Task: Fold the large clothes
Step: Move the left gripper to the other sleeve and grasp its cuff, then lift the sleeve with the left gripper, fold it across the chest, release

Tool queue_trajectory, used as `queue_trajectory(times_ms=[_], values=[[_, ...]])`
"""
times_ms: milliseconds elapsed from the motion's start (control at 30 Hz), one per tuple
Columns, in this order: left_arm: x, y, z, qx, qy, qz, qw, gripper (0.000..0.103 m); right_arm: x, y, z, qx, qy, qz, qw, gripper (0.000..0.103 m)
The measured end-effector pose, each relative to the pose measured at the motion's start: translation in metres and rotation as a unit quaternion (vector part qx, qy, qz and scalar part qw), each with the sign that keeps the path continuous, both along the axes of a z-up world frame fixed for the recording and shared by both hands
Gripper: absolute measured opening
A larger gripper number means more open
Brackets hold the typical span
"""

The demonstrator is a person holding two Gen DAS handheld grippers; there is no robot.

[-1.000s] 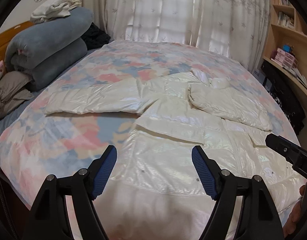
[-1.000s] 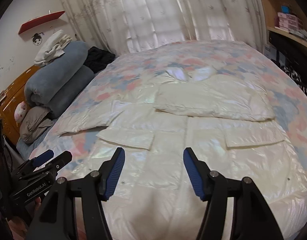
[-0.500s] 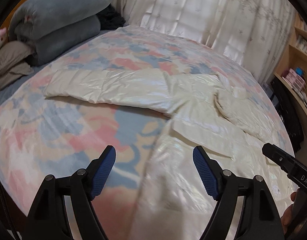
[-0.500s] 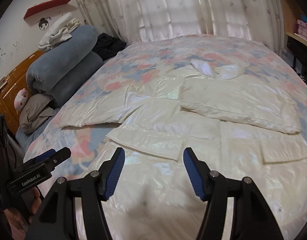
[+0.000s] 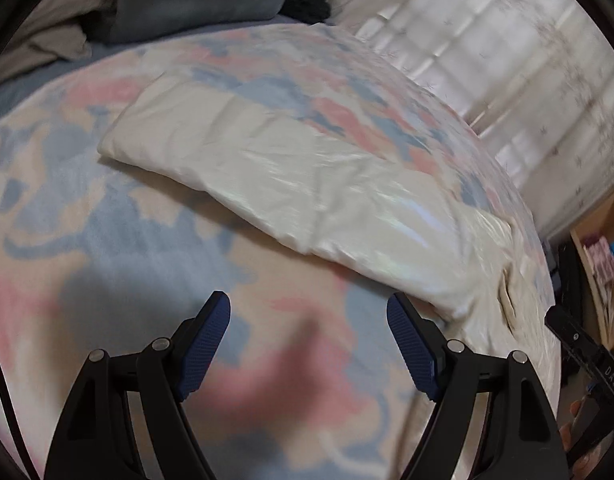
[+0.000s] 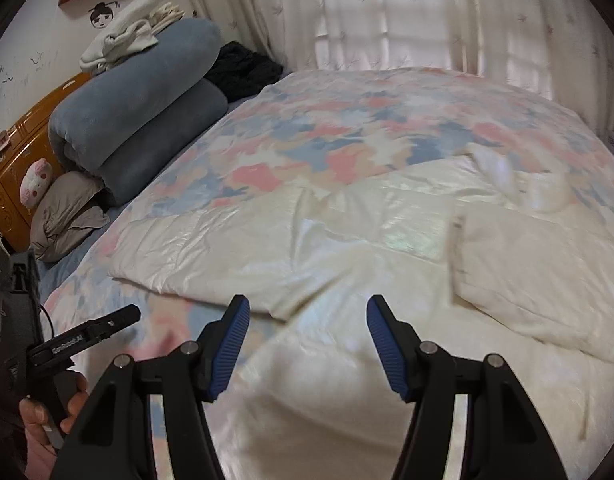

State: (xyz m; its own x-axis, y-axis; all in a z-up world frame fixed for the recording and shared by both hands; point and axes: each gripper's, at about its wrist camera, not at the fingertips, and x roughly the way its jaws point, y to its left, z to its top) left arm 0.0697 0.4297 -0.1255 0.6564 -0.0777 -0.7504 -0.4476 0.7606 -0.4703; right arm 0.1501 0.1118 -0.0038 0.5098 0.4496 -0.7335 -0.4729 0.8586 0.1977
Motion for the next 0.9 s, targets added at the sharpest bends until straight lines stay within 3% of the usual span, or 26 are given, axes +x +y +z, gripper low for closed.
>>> queue_trajectory(times_ms=[200,533,733,867,900], values=[[0.024,0.042,-0.039,-0.058,-0.002,0.027,0.9979,0.079,0.026,0.042,-0.025,-0.006,0.015,0.023,1.000,0.061],[0.066,0.071,-0.047,-0.043,-0.020,0.036,0.9982,0.076,0.057,0.079,-0.060,0.005,0.028,0.012,1.000,0.061],[0.063,0.078,-0.057,-0.028,-0.044,0.065,0.9965,0.051,0.060,0.087,-0.091,-0.012,0.047,0.012,0.999,0.061],[0.064,0.088,-0.063,-0.069,-0.065,0.071,0.9929,0.012,0.059,0.087,-0.095,-0.010,0.046,0.013,0.999,0.061],[0.061,0.092,-0.064,-0.081,-0.069,0.070,0.9918,0.008,0.058,0.087,-0.097,-0.010,0.045,0.013,0.999,0.061]])
